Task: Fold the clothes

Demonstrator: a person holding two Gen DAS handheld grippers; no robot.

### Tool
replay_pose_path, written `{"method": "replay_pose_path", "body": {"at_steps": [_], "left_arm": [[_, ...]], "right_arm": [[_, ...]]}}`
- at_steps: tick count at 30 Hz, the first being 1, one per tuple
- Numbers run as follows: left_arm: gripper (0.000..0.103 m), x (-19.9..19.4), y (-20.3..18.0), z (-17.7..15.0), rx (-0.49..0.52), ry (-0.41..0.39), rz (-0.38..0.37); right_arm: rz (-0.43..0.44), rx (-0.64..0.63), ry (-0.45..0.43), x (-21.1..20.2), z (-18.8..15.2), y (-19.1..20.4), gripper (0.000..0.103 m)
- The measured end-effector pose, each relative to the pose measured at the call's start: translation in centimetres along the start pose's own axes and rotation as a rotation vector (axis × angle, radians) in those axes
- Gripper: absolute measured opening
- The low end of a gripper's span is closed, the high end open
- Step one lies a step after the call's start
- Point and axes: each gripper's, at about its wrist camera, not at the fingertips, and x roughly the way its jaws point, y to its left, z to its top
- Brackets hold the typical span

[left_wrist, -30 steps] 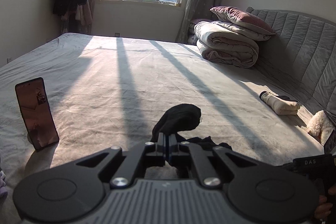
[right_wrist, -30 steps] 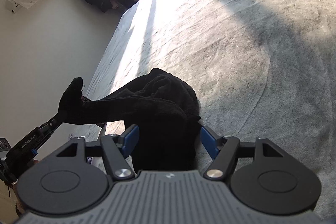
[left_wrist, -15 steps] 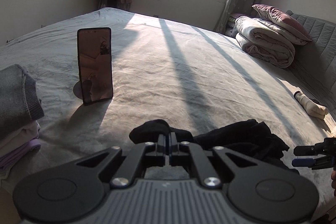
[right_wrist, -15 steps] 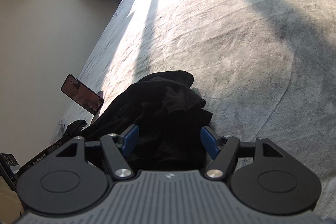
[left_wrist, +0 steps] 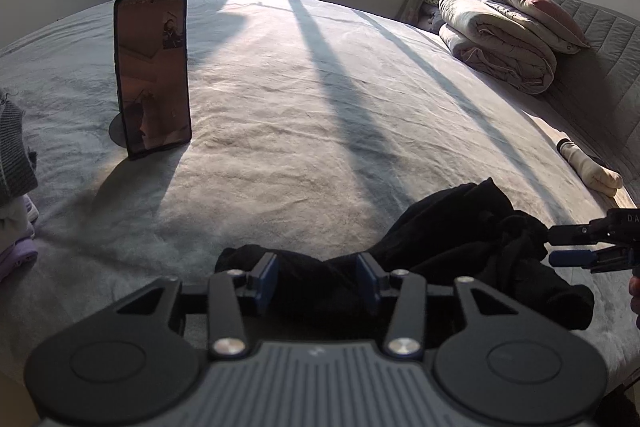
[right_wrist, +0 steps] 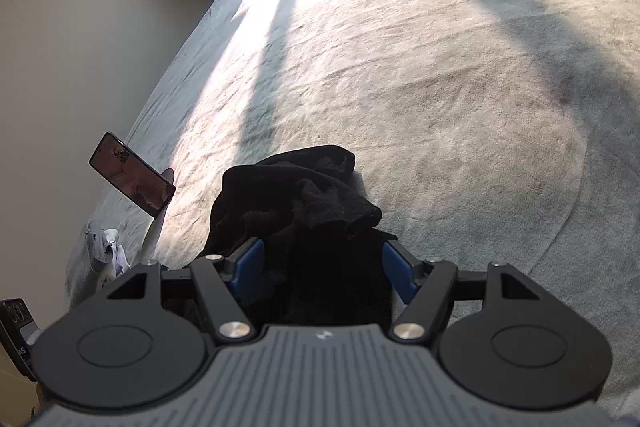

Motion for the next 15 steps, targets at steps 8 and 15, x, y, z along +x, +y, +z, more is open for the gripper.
{"method": "replay_pose_path", "body": {"at_steps": [8, 15], "left_arm": [[0.054, 5.0, -2.6, 0.7, 0.058, 0.07, -0.045], [0.01, 8.8, -4.6, 1.0, 0.116, 0.089, -0.008]], "right_arm": [[-0.088, -0.065, -0.015, 1.8, 0.9, 0.1, 0.07], [-0.093, -0.107, 0.001, 4.0, 0.8, -0.1, 0.02]]}}
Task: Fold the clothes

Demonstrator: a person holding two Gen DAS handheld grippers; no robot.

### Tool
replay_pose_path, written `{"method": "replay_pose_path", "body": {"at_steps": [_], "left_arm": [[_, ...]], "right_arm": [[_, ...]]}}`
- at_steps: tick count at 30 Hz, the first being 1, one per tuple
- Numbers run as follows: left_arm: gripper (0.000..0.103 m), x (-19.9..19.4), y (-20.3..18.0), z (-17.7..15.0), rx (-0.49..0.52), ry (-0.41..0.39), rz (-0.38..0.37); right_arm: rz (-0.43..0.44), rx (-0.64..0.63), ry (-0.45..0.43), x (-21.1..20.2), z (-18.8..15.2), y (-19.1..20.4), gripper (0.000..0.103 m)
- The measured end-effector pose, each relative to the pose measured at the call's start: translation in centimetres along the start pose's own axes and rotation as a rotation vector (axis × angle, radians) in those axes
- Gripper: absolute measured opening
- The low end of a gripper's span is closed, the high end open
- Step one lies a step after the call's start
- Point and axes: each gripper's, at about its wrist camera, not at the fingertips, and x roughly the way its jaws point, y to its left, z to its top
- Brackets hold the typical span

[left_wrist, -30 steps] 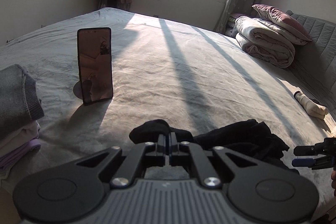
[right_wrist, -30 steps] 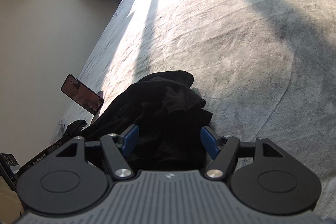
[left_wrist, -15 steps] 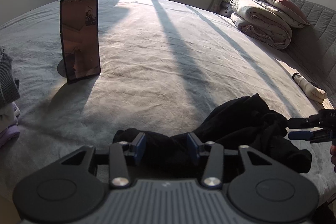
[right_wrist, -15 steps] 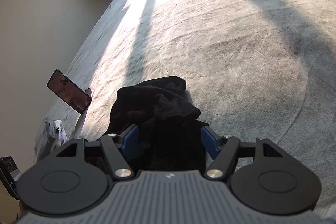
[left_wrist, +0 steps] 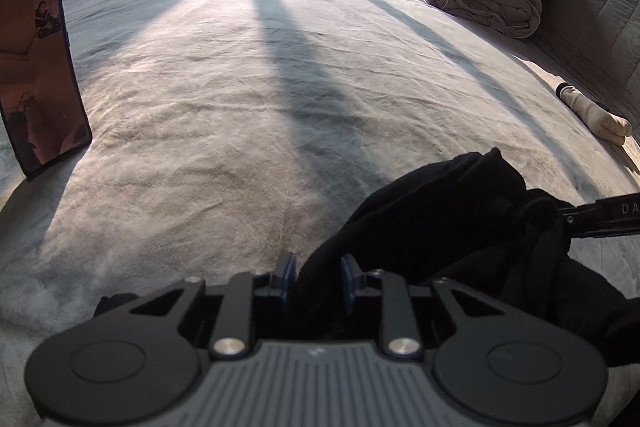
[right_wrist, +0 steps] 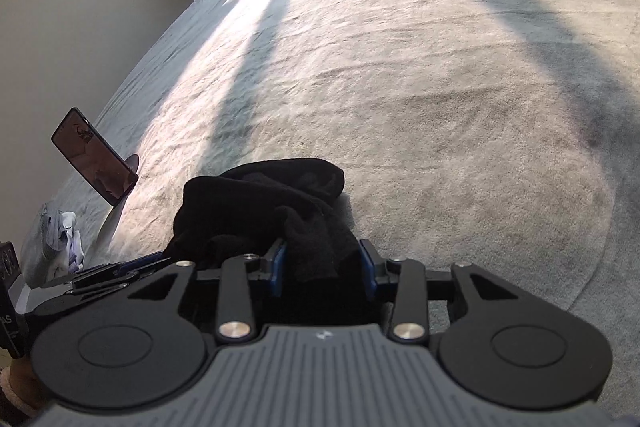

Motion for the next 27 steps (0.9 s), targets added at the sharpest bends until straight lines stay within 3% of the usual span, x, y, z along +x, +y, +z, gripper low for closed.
{"method": "replay_pose_path", "body": {"at_steps": [1, 6, 12, 27], "left_arm": [[0.003, 0.0, -0.1, 0.2, -0.009, -0.006, 0.007], [0.003, 0.2, -0.2, 1.5, -0.045, -0.051, 0.053], [0.003, 0.6, -1.2, 4.3, -0.078, -0.102, 0.041], [0.003, 2.0, -8.7, 11.7, 0.044, -0.202, -0.001]], "right_arm": [[-0.009, 0.003, -0.015, -0.2, 0.1, -0.3, 0.018], [-0.076, 0.034, -0.12, -2.4, 1.0, -2.3, 0.014], [-0.151, 0.084, -0.214, -5.8, 2.5, -6.0, 0.013], [-0.267, 0.163, -0.35, -11.1, 6.2, -13.5, 0.013]]}}
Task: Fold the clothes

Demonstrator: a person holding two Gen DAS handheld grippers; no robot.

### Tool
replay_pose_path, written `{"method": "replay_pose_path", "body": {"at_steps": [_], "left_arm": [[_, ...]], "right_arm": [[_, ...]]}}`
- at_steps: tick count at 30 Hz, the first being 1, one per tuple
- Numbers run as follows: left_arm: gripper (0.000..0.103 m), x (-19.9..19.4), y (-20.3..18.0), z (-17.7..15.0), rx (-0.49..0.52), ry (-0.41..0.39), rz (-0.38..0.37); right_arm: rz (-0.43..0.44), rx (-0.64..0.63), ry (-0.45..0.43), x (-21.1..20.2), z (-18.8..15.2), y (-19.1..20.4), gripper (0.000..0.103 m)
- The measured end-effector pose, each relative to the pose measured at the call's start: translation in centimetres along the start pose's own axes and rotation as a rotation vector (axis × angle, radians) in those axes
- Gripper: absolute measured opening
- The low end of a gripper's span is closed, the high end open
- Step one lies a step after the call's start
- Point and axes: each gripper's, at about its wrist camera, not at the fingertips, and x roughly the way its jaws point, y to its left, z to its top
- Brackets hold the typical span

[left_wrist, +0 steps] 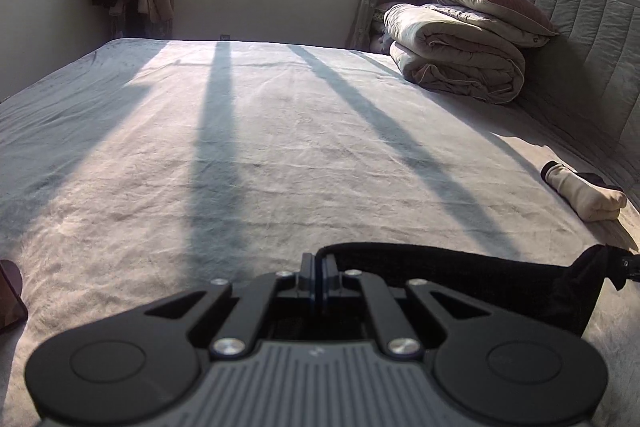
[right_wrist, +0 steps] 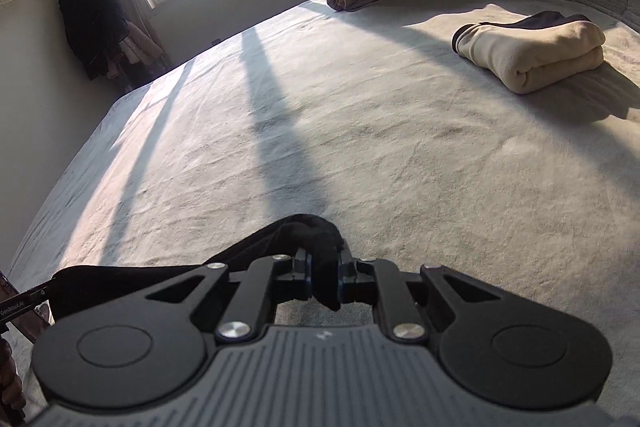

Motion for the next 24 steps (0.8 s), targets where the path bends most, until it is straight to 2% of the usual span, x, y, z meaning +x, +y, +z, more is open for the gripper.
{"method": "replay_pose_path", "body": {"at_steps": [7, 13, 20, 24], "left_arm": [[0.003, 1.7, -1.0, 2.2, 0.046, -0.026, 0.058], [0.003, 2.1, 2.1, 2.9, 0.001, -0.017, 0.146], [0.003, 0.4, 7.0, 1.8, -0.066, -0.003, 0.238], [0.003, -0.2, 9.4, 0.8, -0.102, 0.014, 0.261]], "right_arm": [[0.021, -0.018, -0.026, 1.6, 3.2, 0.0, 0.013], [0.094, -0.051, 0.011, 4.7, 4.5, 2.3, 0.013], [0.175, -0.087, 0.044, 8.8, 5.5, 7.8, 0.014], [0.195, -0.1, 0.058, 10.4, 5.5, 10.7, 0.014]]}}
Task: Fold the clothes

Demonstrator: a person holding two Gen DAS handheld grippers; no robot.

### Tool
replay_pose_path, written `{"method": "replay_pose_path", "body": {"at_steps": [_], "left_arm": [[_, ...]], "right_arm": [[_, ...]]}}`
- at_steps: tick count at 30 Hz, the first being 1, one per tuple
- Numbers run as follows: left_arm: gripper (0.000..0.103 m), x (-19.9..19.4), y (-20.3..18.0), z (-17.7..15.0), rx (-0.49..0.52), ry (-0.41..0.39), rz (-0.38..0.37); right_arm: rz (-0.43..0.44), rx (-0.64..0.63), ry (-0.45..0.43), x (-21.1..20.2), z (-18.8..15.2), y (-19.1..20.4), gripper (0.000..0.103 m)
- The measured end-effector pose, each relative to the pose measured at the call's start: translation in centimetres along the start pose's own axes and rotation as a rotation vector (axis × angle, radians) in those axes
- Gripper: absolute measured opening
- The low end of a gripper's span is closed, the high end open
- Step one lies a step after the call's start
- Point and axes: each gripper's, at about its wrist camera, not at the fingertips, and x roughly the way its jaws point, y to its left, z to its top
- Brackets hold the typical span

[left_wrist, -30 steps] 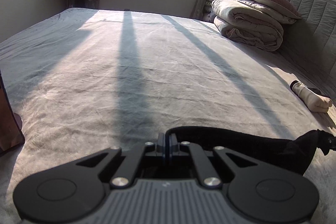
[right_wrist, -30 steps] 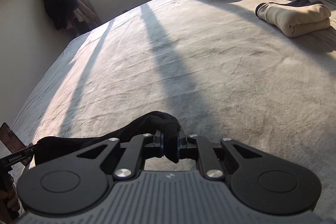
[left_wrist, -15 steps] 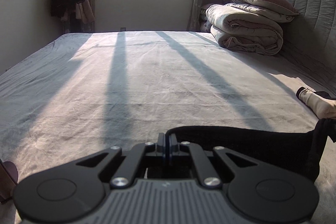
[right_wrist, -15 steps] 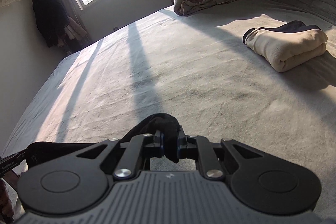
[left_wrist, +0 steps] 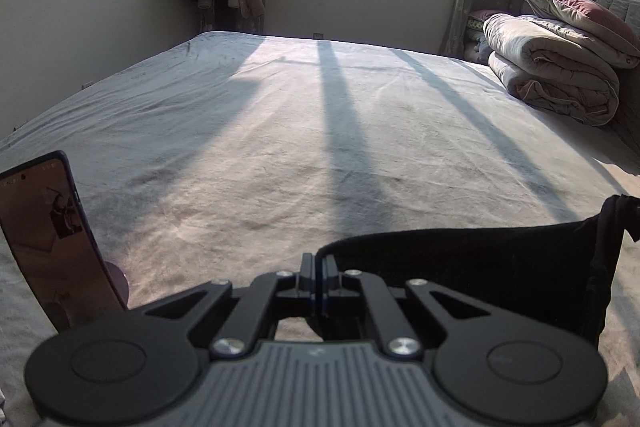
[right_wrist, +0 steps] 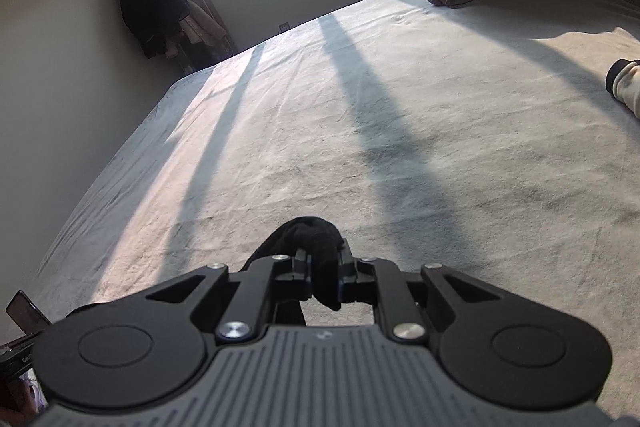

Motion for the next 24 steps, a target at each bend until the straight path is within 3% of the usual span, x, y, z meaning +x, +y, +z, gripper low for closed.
{"method": "replay_pose_path", "body": {"at_steps": [6, 10, 12, 14, 16, 18, 20, 24], "left_arm": [[0.004, 0.6, 1.0, -1.5, -0.026, 0.037, -0.073], [0.012, 0.6, -0.4, -2.3, -0.01, 0.065, -0.132], [0.018, 0.1, -1.2, -2.7, 0.007, 0.084, -0.169], [0.038, -0.7, -1.9, -3.3, 0.016, 0.113, -0.205], [0.044, -1.7, -2.3, -4.0, 0.008, 0.145, -0.239], [0.047, -2.8, -2.4, -4.7, -0.006, 0.197, -0.275], [0.053, -3.6, -2.4, -5.4, -0.021, 0.256, -0.309], [0.053, -5.5, -1.8, -6.7, -0.06, 0.343, -0.375]], "right_arm": [[-0.06, -0.032, 0.011, 1.3, 0.1, 1.6, 0.014], [-0.115, -0.038, 0.027, 1.0, 0.1, 0.5, 0.014], [-0.125, -0.031, 0.047, 0.7, -0.1, -0.3, 0.019], [-0.107, -0.019, 0.073, 0.3, -0.4, -1.0, 0.021], [-0.092, -0.025, 0.105, 0.0, -1.0, -1.4, 0.021], [-0.089, -0.041, 0.133, -0.3, -1.9, -1.4, 0.025], [-0.072, -0.044, 0.151, -0.8, -2.8, -1.4, 0.046], [-0.015, -0.014, 0.207, -1.3, -4.5, -1.6, 0.05]]}}
